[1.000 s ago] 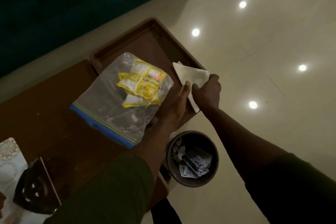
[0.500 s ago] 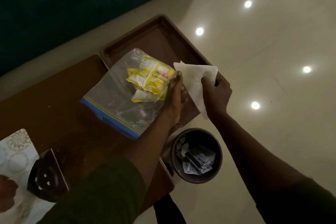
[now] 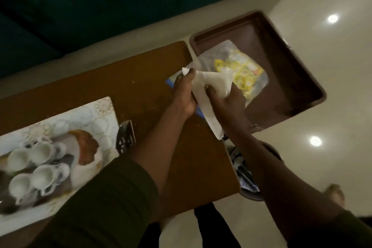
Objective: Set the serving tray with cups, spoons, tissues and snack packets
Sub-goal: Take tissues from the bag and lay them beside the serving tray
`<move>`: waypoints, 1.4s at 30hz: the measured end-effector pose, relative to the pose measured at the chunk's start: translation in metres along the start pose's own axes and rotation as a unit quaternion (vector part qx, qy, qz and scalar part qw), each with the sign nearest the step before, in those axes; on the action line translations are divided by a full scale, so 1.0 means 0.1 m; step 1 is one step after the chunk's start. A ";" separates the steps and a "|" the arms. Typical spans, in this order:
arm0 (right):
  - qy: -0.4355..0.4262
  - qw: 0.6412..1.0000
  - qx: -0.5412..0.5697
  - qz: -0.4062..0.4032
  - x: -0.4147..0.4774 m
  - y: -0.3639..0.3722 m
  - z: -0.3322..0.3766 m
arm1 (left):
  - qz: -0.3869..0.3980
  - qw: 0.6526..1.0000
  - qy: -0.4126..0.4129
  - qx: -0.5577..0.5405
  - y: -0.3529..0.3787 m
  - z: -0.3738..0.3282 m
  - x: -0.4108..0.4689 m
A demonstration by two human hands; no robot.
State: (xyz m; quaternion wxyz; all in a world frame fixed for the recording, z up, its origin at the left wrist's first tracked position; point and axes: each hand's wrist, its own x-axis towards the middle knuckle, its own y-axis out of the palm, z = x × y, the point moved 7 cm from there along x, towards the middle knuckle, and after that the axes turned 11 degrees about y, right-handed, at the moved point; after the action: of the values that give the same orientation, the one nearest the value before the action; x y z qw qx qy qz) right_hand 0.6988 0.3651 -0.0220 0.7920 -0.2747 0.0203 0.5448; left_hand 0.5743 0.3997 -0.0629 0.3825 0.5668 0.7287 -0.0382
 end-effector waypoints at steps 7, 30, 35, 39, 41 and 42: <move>0.008 0.995 0.003 0.098 -0.82 0.94 -0.02 | -0.002 0.999 0.041 -0.006 -1.10 -0.53 -0.17; -0.071 0.983 -0.146 0.080 -1.80 1.89 -0.17 | 0.151 0.742 0.245 0.605 -2.22 -1.14 -0.18; -0.067 0.980 -0.162 0.096 -1.80 1.91 -0.26 | 0.165 0.719 0.247 0.629 -2.25 -1.06 -0.11; -0.082 0.977 -0.162 0.110 -1.79 1.92 -0.25 | 0.175 0.707 0.230 0.645 -2.29 -0.99 -0.08; -0.094 0.976 -0.158 0.115 -1.77 1.93 -0.23 | 0.187 0.697 0.218 0.657 -2.29 -0.95 -0.07; -0.100 0.976 -0.158 0.112 -1.76 1.93 -0.22 | 0.193 0.692 0.214 0.662 -2.29 -0.93 -0.07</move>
State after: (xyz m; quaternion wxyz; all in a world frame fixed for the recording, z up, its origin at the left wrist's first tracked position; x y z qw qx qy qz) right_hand 0.4645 0.2543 -0.0619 0.6707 -0.3362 -0.1147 0.6512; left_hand 0.3312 0.3585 -0.0803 -0.2591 0.7940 0.4513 -0.3142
